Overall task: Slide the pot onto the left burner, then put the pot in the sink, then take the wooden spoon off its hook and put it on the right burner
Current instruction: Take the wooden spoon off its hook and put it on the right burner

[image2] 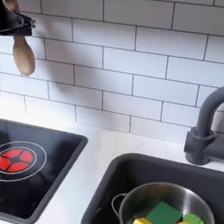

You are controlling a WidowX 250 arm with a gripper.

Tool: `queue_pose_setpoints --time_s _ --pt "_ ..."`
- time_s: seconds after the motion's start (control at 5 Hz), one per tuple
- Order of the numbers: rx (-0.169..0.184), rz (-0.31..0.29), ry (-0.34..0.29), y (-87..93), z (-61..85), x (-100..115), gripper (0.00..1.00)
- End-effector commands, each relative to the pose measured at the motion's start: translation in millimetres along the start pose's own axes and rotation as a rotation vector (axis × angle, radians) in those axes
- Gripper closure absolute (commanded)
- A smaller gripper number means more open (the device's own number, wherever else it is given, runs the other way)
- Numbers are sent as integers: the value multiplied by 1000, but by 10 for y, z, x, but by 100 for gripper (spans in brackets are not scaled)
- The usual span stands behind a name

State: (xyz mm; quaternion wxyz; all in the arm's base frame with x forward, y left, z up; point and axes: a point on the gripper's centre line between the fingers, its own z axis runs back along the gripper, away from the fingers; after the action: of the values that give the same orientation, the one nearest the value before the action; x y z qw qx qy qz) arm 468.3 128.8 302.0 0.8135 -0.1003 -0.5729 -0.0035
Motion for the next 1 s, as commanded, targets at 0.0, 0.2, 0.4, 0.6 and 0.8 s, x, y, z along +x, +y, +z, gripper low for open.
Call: queue_pose_setpoints --time_s 0.0,0.2,0.4,0.6,0.8 --pt "-14 -17 54 -114 137 -200 100" --pt "-17 -13 87 -168 216 -350 100" --pt "-14 -25 130 -170 344 -423 100" --pt "-23 -27 205 -205 348 -560 100" --pt "-1 -44 345 -163 343 -778 100"
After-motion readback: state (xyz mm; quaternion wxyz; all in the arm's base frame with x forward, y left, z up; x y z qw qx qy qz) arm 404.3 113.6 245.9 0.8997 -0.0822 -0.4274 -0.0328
